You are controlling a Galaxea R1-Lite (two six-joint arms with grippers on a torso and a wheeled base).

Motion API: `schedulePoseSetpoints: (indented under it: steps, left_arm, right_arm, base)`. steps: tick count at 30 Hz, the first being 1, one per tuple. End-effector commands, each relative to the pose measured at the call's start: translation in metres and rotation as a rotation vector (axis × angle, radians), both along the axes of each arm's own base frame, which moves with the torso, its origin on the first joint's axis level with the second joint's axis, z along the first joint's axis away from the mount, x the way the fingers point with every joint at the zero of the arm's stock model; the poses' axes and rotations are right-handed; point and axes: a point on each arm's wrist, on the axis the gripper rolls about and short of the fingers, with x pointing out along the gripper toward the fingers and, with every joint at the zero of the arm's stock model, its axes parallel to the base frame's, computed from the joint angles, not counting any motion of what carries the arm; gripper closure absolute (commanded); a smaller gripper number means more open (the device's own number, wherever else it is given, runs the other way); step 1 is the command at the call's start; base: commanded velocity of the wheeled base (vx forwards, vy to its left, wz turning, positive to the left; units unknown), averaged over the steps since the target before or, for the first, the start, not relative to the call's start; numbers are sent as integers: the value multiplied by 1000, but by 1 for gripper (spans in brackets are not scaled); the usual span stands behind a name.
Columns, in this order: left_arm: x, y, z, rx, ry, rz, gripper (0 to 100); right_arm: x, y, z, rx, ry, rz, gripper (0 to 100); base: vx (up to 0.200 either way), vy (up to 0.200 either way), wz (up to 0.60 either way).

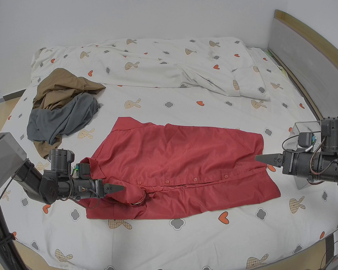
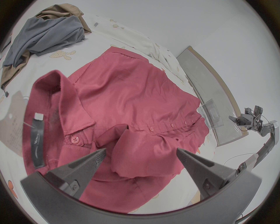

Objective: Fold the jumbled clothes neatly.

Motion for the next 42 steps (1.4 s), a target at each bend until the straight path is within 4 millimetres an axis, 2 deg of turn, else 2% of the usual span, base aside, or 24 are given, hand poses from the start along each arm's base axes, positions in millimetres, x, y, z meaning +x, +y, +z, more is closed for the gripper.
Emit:
schedulePoseSetpoints:
  steps: [1,6,11,12,17,25,27,29,30,38,42]
  left_arm:
    - [6,-5,-10,2,20,-14,0]
    - [3,-10,-18,3,50,-27,0]
    - [10,-9,-32,4,73,-22,0]
    - [11,-9,-32,4,73,-22,100]
    - [16,-2,-24,-1,42,0,100]
    - [0,7,29,-17,-41,31,100]
    - [-5,8,39,-17,-44,32,100]
    - [-5,8,39,-17,-44,32,100]
    - [-10,7,49,-18,-48,29,100]
    - [-9,6,56,-51,-44,55,100]
    - [-4,5,43,-51,-5,58,100]
  right_arm:
    - [0,0,0,0,1,1,0]
    - [1,0,-1,0,3,1,0]
    - [1,1,-2,0,8,0,0]
    - [1,1,-2,0,8,0,0]
    - [2,1,-2,0,10,2,0]
    - [1,3,-3,-2,14,11,0]
    - [1,4,-3,-2,14,14,0]
    - [1,4,-3,-2,14,14,0]
    - [1,4,-3,-2,14,14,0]
    - [1,4,-4,-2,15,14,0]
    - [1,4,-4,-2,15,14,0]
  base:
    - [0,0,0]
    - [0,0,0]
    - [0,0,0]
    - [0,0,0]
    - [0,0,0]
    - [0,0,0]
    - [0,0,0]
    - [0,0,0]
    - [0,0,0]
    - [0,0,0]
    - [0,0,0]
